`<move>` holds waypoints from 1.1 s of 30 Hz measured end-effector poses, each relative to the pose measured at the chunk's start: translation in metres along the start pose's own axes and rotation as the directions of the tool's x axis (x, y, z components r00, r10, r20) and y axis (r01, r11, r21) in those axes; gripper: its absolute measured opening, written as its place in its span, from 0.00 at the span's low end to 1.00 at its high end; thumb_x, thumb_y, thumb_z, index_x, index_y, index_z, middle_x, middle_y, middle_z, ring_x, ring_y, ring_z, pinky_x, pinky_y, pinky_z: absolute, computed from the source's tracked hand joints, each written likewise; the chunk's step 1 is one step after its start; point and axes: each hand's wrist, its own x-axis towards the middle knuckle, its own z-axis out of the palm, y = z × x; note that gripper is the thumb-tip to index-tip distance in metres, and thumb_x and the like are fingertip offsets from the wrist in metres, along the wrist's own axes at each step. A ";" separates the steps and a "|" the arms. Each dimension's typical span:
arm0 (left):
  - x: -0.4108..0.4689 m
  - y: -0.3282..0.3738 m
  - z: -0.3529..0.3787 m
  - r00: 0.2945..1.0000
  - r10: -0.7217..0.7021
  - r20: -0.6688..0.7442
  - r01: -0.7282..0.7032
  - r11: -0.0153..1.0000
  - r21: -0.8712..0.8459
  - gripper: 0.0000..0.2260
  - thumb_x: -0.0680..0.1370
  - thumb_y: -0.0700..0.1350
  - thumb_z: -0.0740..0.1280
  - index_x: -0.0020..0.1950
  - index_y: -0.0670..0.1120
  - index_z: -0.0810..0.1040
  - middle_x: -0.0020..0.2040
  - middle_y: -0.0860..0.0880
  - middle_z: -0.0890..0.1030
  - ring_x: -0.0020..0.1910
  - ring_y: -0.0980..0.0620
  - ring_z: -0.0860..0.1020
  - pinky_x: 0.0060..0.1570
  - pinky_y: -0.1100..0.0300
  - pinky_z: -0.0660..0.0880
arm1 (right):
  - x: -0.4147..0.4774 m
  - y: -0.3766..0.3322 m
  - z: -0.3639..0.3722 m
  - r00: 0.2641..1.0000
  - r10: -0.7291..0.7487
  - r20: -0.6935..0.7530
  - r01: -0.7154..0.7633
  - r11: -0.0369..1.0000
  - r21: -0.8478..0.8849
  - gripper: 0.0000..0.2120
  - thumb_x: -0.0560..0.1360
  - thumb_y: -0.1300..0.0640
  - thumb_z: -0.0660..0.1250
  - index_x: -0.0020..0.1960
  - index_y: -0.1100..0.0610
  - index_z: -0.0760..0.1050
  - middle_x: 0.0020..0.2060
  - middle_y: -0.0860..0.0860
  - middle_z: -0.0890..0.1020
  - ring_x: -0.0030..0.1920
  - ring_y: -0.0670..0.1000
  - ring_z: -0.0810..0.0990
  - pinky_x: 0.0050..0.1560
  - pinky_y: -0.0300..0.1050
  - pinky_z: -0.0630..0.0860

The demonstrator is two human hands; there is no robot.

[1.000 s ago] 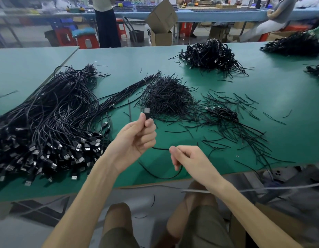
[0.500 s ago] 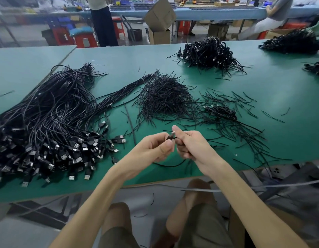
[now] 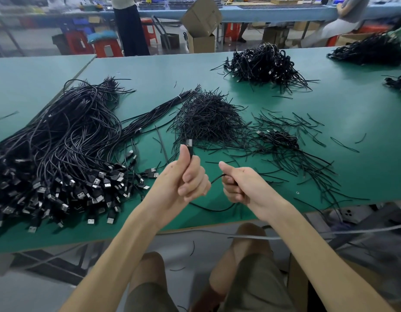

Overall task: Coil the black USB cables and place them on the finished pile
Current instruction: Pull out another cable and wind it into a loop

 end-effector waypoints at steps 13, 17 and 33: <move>0.001 -0.019 0.009 0.995 -0.067 0.080 -0.007 0.717 0.697 0.18 0.86 0.47 0.55 0.46 0.41 0.79 0.38 0.43 0.84 0.30 0.49 0.80 0.34 0.56 0.71 | -0.010 -0.016 0.002 0.988 -0.113 0.105 0.137 0.957 -0.257 0.26 0.83 0.41 0.61 0.35 0.60 0.73 0.23 0.58 0.71 0.24 0.52 0.65 0.25 0.37 0.59; 0.009 -0.021 0.010 0.982 0.156 -0.107 -0.015 0.628 0.778 0.18 0.85 0.48 0.57 0.50 0.40 0.82 0.44 0.47 0.87 0.40 0.49 0.85 0.41 0.55 0.76 | -0.016 -0.025 -0.006 0.971 -0.238 -0.009 0.225 0.931 -0.286 0.24 0.83 0.44 0.60 0.33 0.57 0.71 0.22 0.50 0.69 0.24 0.50 0.65 0.25 0.37 0.64; 0.014 -0.020 0.015 0.906 0.118 -0.405 -0.015 0.968 0.249 0.23 0.84 0.55 0.54 0.67 0.40 0.79 0.62 0.46 0.84 0.64 0.50 0.81 0.67 0.54 0.75 | -0.017 -0.001 0.023 0.849 -0.489 0.202 0.528 0.795 -0.297 0.19 0.85 0.50 0.58 0.40 0.57 0.76 0.28 0.51 0.78 0.29 0.50 0.76 0.37 0.42 0.74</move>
